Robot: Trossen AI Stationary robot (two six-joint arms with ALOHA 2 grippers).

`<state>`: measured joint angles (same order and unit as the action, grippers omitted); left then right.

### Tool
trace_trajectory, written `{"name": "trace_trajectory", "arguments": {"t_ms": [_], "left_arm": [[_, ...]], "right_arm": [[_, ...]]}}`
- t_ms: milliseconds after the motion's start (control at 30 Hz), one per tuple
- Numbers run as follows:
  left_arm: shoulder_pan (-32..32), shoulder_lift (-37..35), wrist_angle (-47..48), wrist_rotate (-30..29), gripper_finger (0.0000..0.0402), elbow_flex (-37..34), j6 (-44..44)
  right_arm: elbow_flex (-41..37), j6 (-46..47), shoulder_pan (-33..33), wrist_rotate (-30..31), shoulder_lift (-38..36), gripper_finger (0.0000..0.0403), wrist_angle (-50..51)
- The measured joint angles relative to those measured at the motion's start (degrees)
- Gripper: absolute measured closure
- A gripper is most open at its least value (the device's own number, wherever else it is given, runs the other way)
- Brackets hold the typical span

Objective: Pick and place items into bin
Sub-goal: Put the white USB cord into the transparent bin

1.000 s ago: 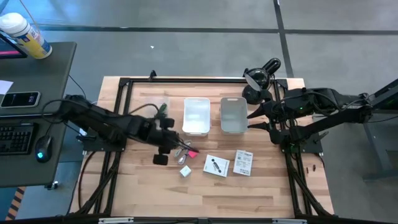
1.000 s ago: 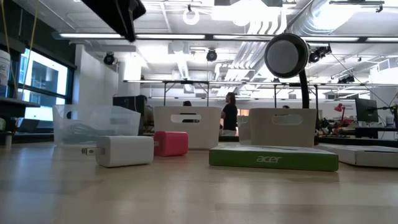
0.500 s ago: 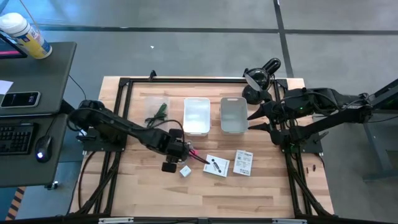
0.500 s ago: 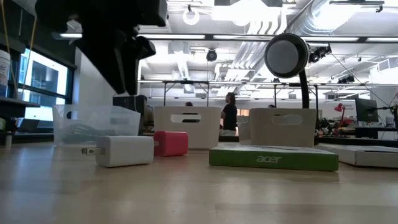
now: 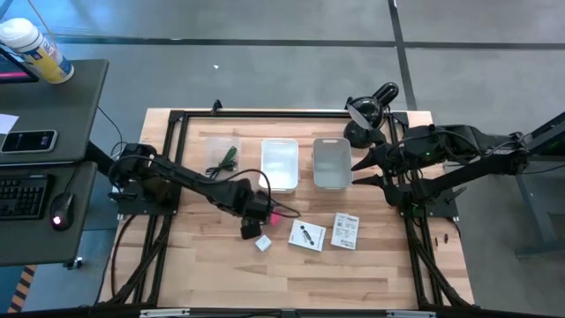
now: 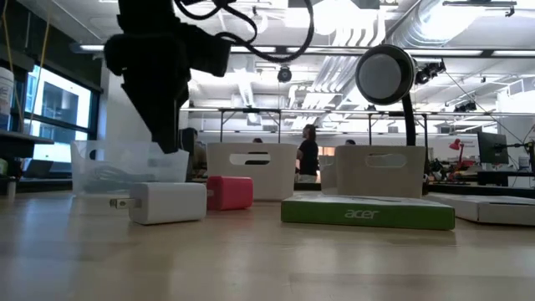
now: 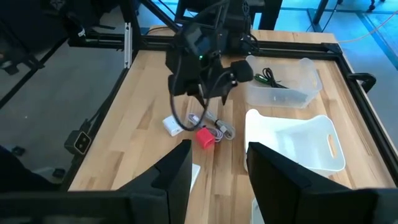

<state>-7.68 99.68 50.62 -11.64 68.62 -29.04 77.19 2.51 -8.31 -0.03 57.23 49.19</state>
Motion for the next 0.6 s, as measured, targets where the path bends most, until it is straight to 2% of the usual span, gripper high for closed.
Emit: {"name": "trace_trajectory", "arguments": {"t_ms": [100,333,600], "left_arm": [[1.33,0.04,-0.34,1.87,0.0192,0.0,-0.61],[2.47,0.94,-2.66,2.16,0.0213,-0.05,1.19],[2.47,0.94,-5.09,3.41,0.0217,-2.33,3.54]], "right_arm": [[0.0,-0.14,-0.01,0.0,0.0,0.0258,0.2],[0.0,0.16,-0.01,0.02,0.0,0.0258,1.63],[0.0,0.05,-0.01,0.03,0.0,0.0258,1.75]]}}
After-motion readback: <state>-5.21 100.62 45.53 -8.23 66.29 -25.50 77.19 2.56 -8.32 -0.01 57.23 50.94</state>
